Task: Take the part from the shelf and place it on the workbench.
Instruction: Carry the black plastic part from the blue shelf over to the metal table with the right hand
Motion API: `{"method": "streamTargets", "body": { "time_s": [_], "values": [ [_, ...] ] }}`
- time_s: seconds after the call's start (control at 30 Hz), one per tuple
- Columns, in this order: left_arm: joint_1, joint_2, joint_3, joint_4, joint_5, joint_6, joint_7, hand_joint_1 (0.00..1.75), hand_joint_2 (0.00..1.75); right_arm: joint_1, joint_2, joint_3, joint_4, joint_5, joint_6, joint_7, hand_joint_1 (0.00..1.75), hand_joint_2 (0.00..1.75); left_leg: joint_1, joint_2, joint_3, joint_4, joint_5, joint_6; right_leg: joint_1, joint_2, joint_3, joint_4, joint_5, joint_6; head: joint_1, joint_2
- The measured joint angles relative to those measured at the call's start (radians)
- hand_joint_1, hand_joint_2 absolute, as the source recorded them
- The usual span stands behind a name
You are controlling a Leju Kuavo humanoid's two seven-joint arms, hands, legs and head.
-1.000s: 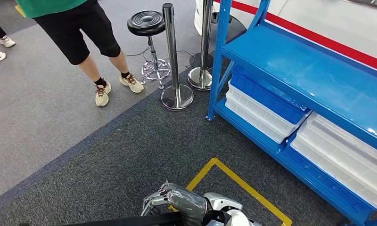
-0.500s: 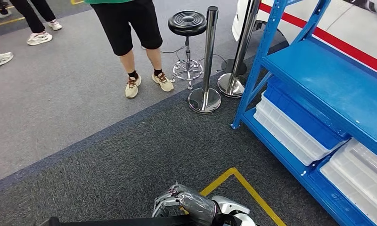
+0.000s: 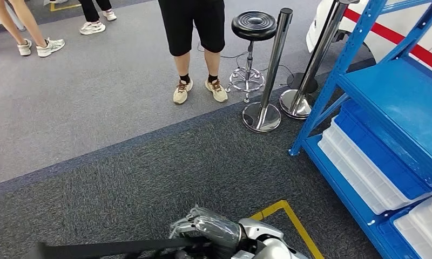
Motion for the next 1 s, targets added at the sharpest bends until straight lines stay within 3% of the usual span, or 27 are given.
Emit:
{"method": "streamTargets", "body": {
  "time_s": [0.03, 0.1, 0.13, 0.2, 0.27, 0.33, 0.37, 0.4, 0.43, 0.5, 0.57, 0.63, 0.7, 0.77, 0.83, 0.87, 0.9, 0.93, 1.0],
  "values": [
    [-0.004, -0.004, -0.001, 0.000, -0.001, 0.000, 0.001, 0.00, 0.00, -0.018, 0.019, 0.010, 0.009, -0.004, -0.006, 0.016, 1.68, 1.75, -0.004, 0.009, 0.011, -0.025, 0.006, 0.008, 0.001, -0.008, 0.001, 0.001, -0.002, 0.006, 0.000, 0.000],
    [-0.007, -0.010, -0.002, 0.001, -0.003, 0.000, 0.002, 0.00, 0.00, -0.046, 0.049, 0.026, 0.024, -0.010, -0.013, 0.033, 1.68, 1.75, -0.009, -0.010, 0.008, -0.031, 0.009, 0.025, 0.000, -0.027, 0.007, -0.003, -0.003, 0.019, 0.000, 0.000],
    [-0.005, -0.012, -0.002, 0.001, -0.003, 0.000, 0.003, 0.00, 0.00, -0.056, 0.059, 0.031, 0.030, -0.012, -0.015, 0.037, 1.68, 1.75, -0.008, -0.022, 0.010, -0.036, 0.012, 0.032, -0.002, -0.022, 0.010, -0.001, -0.006, 0.026, 0.000, 0.000],
    [-0.004, -0.015, -0.003, 0.001, -0.002, -0.001, 0.008, 0.00, 0.00, -0.069, 0.071, 0.040, 0.040, -0.017, -0.021, 0.043, 1.68, 1.75, -0.005, -0.045, 0.018, -0.047, 0.021, 0.045, -0.007, 0.025, -0.002, 0.039, -0.038, 0.035, 0.000, 0.000],
    [-0.006, -0.019, -0.003, 0.002, 0.000, 0.000, 0.014, 0.00, 0.00, -0.070, 0.073, 0.046, 0.054, -0.024, -0.027, 0.046, 1.68, 1.75, -0.005, -0.067, 0.019, -0.049, 0.024, 0.054, -0.009, 0.079, -0.058, 0.157, -0.100, 0.035, 0.000, 0.000],
    [-0.003, -0.023, -0.003, 0.002, 0.001, 0.000, 0.016, 0.00, 0.00, -0.067, 0.071, 0.049, 0.071, -0.026, -0.031, 0.047, 1.68, 1.75, -0.009, -0.094, 0.018, -0.047, 0.022, 0.059, -0.009, 0.092, -0.118, 0.264, -0.132, 0.034, 0.000, 0.000],
    [0.000, -0.024, -0.003, 0.002, 0.001, 0.000, 0.017, 0.00, 0.00, -0.066, 0.071, 0.050, 0.078, -0.027, -0.032, 0.047, 1.68, 1.75, -0.011, -0.109, 0.018, -0.045, 0.021, 0.059, -0.009, 0.094, -0.127, 0.271, -0.119, 0.032, 0.000, 0.000],
    [0.002, -0.026, -0.003, 0.002, 0.002, 0.000, 0.018, 0.00, 0.00, -0.066, 0.071, 0.051, 0.083, -0.027, -0.033, 0.047, 1.68, 1.75, -0.012, -0.124, 0.019, -0.042, 0.020, 0.059, -0.009, 0.098, -0.118, 0.238, -0.087, 0.029, 0.000, 0.000],
    [0.003, -0.027, -0.003, 0.003, 0.003, 0.000, 0.019, 0.00, 0.00, -0.066, 0.070, 0.051, 0.087, -0.027, -0.034, 0.047, 1.68, 1.75, -0.012, -0.139, 0.020, -0.039, 0.018, 0.058, -0.008, 0.108, -0.092, 0.173, -0.044, 0.024, 0.000, 0.000],
    [0.003, -0.032, -0.003, 0.004, 0.004, 0.000, 0.019, 0.00, 0.00, -0.067, 0.071, 0.053, 0.093, -0.028, -0.036, 0.047, 1.68, 1.75, -0.011, -0.165, 0.018, -0.033, 0.013, 0.053, -0.009, 0.153, -0.040, 0.050, 0.009, 0.016, 0.000, 0.000],
    [0.003, -0.035, -0.003, 0.005, 0.004, 0.000, 0.020, 0.00, 0.00, -0.068, 0.071, 0.054, 0.097, -0.028, -0.038, 0.046, 1.68, 1.75, -0.006, -0.186, 0.012, -0.032, 0.012, 0.041, -0.006, 0.175, -0.023, 0.008, 0.014, 0.012, 0.000, 0.000],
    [0.008, -0.037, -0.003, 0.006, 0.004, 0.000, 0.020, 0.00, 0.00, -0.070, 0.072, 0.055, 0.100, -0.029, -0.039, 0.046, 1.68, 1.75, -0.002, -0.202, 0.008, -0.037, 0.015, 0.027, -0.004, 0.157, -0.018, -0.002, 0.018, 0.007, 0.000, 0.000],
    [0.010, -0.038, -0.003, 0.007, 0.004, 0.000, 0.020, 0.00, 0.00, -0.072, 0.075, 0.056, 0.102, -0.029, -0.040, 0.046, 1.68, 1.75, -0.004, -0.160, -0.003, -0.013, 0.001, 0.020, -0.007, 0.133, -0.003, -0.024, 0.024, -0.002, 0.000, 0.000],
    [0.004, -0.039, -0.003, 0.007, 0.004, 0.000, 0.020, 0.00, 0.00, -0.073, 0.078, 0.056, 0.105, -0.030, -0.040, 0.045, 1.68, 1.75, -0.005, -0.093, -0.052, 0.083, -0.048, 0.015, -0.006, 0.101, 0.010, -0.039, 0.026, -0.009, 0.000, 0.000],
    [0.001, -0.039, -0.003, 0.007, 0.004, 0.000, 0.020, 0.00, 0.00, -0.072, 0.079, 0.057, 0.109, -0.031, -0.040, 0.046, 1.68, 1.75, 0.000, -0.071, -0.117, 0.199, -0.092, 0.006, -0.003, 0.070, 0.012, -0.037, 0.021, -0.012, 0.000, 0.000],
    [0.003, -0.039, -0.003, 0.007, 0.004, 0.000, 0.020, 0.00, 0.00, -0.071, 0.079, 0.057, 0.111, -0.031, -0.040, 0.046, 1.68, 1.75, 0.003, -0.067, -0.132, 0.223, -0.092, 0.002, -0.003, 0.055, 0.012, -0.036, 0.017, -0.011, 0.000, 0.000],
    [0.005, -0.039, -0.003, 0.007, 0.005, 0.002, 0.020, 0.00, 0.00, -0.071, 0.079, 0.057, 0.113, -0.030, -0.040, 0.046, 1.68, 1.75, 0.006, -0.062, -0.126, 0.209, -0.073, -0.002, -0.003, 0.041, 0.012, -0.033, 0.014, -0.009, 0.000, 0.000],
    [0.007, -0.038, -0.003, 0.007, 0.006, 0.004, 0.021, 0.00, 0.00, -0.071, 0.079, 0.057, 0.114, -0.030, -0.040, 0.046, 1.68, 1.75, 0.008, -0.053, -0.101, 0.158, -0.042, -0.004, -0.003, 0.029, 0.013, -0.030, 0.010, -0.006, 0.000, 0.000],
    [0.007, -0.036, -0.003, 0.007, 0.012, 0.010, 0.025, 0.00, 0.00, -0.071, 0.078, 0.057, 0.115, -0.032, -0.040, 0.042, 1.68, 1.75, 0.009, -0.011, -0.034, 0.028, 0.009, -0.003, 0.000, 0.006, 0.016, -0.020, -0.002, 0.004, 0.000, 0.000]
  ]
}}
